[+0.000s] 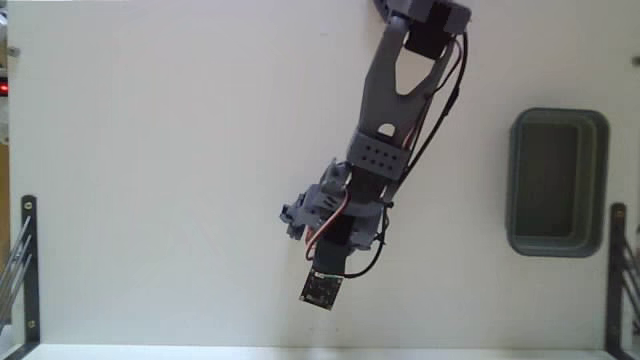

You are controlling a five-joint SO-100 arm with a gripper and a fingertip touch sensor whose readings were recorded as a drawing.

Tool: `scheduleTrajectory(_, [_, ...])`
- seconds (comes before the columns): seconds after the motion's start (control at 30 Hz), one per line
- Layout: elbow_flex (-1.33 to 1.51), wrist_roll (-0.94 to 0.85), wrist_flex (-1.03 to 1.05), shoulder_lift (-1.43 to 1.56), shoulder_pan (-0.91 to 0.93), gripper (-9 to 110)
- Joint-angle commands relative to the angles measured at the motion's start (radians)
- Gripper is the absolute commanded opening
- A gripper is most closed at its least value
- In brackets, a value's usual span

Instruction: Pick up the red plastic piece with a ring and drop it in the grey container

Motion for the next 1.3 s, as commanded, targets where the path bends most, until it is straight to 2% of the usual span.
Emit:
scheduleTrajectory(0.0, [0.006, 0.005, -0.017, 0.030, 0.013, 74])
scheduleTrajectory(1.27, [0.006, 0.005, -0.017, 0.030, 0.013, 63])
